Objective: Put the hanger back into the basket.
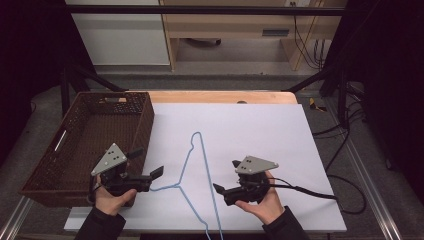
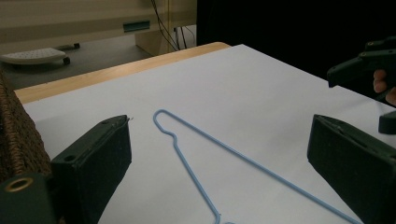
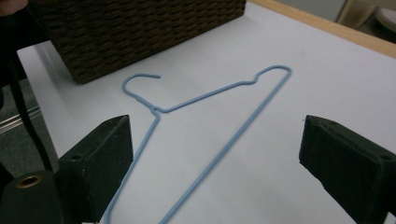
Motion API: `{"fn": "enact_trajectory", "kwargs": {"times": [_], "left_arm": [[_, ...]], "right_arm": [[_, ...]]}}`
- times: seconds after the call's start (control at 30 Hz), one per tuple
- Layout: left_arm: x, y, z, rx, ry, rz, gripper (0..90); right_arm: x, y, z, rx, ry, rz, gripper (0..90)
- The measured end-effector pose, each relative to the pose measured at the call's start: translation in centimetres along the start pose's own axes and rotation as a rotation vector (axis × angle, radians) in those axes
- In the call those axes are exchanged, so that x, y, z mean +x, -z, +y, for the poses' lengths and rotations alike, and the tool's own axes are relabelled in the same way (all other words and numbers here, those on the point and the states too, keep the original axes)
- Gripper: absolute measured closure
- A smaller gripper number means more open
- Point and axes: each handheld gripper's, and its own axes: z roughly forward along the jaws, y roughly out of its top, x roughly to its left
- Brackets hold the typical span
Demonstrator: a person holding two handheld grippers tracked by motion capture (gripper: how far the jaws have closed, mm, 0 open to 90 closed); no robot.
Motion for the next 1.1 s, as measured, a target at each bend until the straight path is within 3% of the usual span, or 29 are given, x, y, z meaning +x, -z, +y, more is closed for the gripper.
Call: {"fn": "enact_trajectory", "kwargs": {"times": [0.2,0.47,0.67,0.87,1.1], "left_arm": [[0.0,-0.1,-0.1,0.000,0.002,0.000,6.1],[0.1,0.0,-0.1,-0.002,0.004,-0.001,6.2],[0.2,0.0,-0.1,-0.002,0.003,-0.001,6.2],[0.2,0.0,-0.1,-0.002,0.004,-0.003,6.2],[0.2,0.0,-0.1,-0.001,0.002,-0.003,6.4]], "right_arm": [[1.7,-2.0,0.2,0.050,0.023,0.032,11.1],[3.5,-4.4,0.8,0.074,0.030,0.077,14.8],[4.4,-6.0,0.4,0.114,0.043,0.087,18.1],[5.8,-8.1,-0.4,0.192,0.048,0.103,28.8],[5.9,-9.7,-1.3,0.246,0.018,0.127,42.0]]}}
